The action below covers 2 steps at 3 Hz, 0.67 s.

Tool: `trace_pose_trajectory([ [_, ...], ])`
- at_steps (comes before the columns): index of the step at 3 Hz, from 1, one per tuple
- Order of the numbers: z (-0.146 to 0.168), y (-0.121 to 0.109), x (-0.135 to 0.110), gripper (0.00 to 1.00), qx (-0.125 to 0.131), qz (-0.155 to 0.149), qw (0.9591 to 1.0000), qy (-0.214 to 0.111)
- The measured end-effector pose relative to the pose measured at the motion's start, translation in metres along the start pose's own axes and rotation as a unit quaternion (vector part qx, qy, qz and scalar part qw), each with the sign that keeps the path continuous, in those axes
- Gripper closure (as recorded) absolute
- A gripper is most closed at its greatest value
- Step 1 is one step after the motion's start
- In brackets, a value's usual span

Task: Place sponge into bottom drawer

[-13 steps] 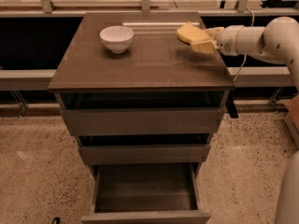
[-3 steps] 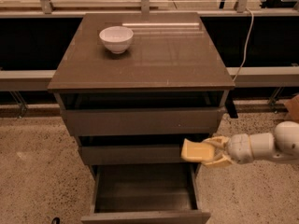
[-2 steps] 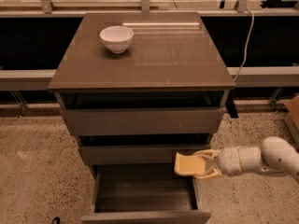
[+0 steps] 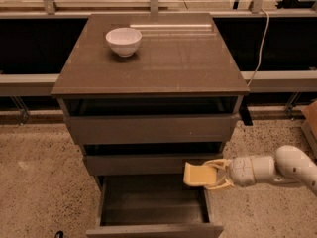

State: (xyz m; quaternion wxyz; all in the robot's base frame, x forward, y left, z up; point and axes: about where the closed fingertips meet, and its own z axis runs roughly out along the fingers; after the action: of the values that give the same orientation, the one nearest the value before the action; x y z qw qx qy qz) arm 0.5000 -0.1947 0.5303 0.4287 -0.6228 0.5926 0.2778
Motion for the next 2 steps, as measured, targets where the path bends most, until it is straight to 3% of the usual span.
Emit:
trace_pose_trajectory([
  [1, 0.041, -0.008, 0.034, 1.00, 0.005, 0.020, 0.9997, -0.013],
  [2, 0.103, -0.002, 0.106, 1.00, -0.017, 0.008, 0.9996, -0.019],
])
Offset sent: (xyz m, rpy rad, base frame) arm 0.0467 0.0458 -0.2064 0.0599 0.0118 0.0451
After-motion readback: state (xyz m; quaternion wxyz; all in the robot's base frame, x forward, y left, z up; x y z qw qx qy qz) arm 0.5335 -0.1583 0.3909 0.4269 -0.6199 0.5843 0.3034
